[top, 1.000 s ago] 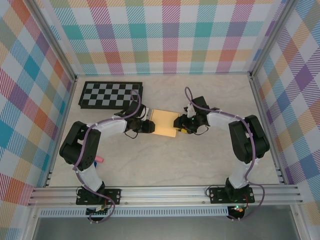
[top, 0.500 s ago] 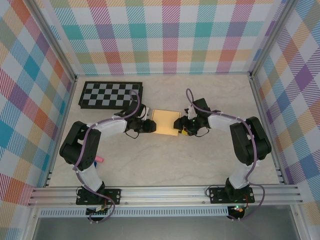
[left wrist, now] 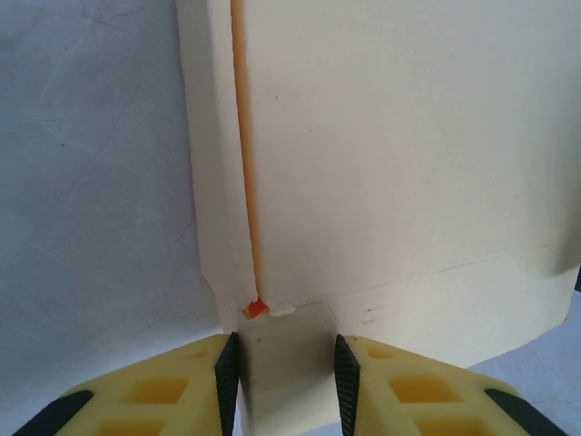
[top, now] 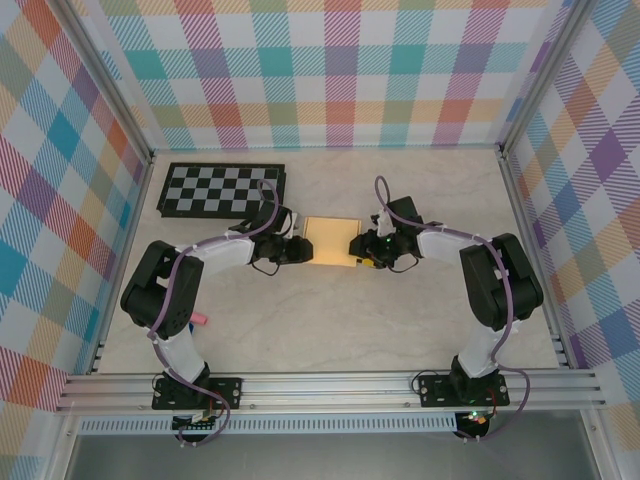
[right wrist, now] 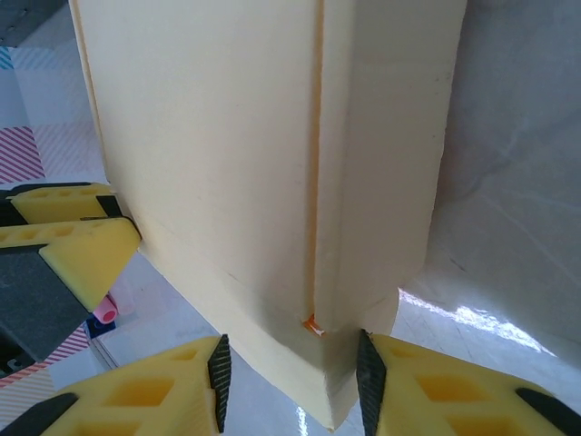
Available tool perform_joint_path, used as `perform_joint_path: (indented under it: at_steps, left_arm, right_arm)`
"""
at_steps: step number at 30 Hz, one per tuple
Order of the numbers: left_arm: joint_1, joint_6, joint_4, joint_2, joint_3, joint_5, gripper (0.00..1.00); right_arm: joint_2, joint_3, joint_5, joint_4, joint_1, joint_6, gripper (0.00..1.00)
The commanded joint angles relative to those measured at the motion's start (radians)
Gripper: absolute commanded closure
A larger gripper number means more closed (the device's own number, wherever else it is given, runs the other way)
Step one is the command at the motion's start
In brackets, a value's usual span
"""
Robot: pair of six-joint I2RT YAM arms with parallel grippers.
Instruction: Fold the paper box
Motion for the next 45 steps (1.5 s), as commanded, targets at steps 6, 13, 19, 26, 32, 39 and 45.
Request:
perform_joint_path:
  at_steps: [6,13,19,26,32,39,45]
  left_arm:
    - [0.0,0.021,0.121,0.065,-0.018,-0.021,0.65]
    - [-0.001,0.064,0.167,0.07,-0.028,-0.084,0.65]
    - [-0.001,0.086,0.146,0.079,-0.01,-0.099,0.65]
    - [-0.002,0.089,0.112,0.074,0.017,-0.093,0.65]
    - [0.001,0.091,0.077,0.054,0.034,-0.093,0.63]
    - [0.014,0.113,0.018,-0.021,0.066,-0.104,0.53]
    - [0.069,0.162,-0.029,-0.084,0.106,-0.093,0.42]
  right_arm:
    - [0.033,-0.027,-0.037,0.128,0.004,-0.086,0.66]
    - [0.029,-0.024,0.03,0.097,0.004,-0.214,0.65]
    - [-0.005,-0.019,0.088,0.039,-0.006,-0.267,0.62]
    - [-0.039,-0.024,0.103,0.002,-0.011,-0.302,0.6]
    - [-0.142,-0.03,0.154,-0.003,-0.026,-0.321,0.55]
    - [-0.125,0.147,0.262,-0.177,-0.054,-0.641,0.44]
    - [-0.057,0.268,0.328,-0.259,-0.081,-1.026,0.35]
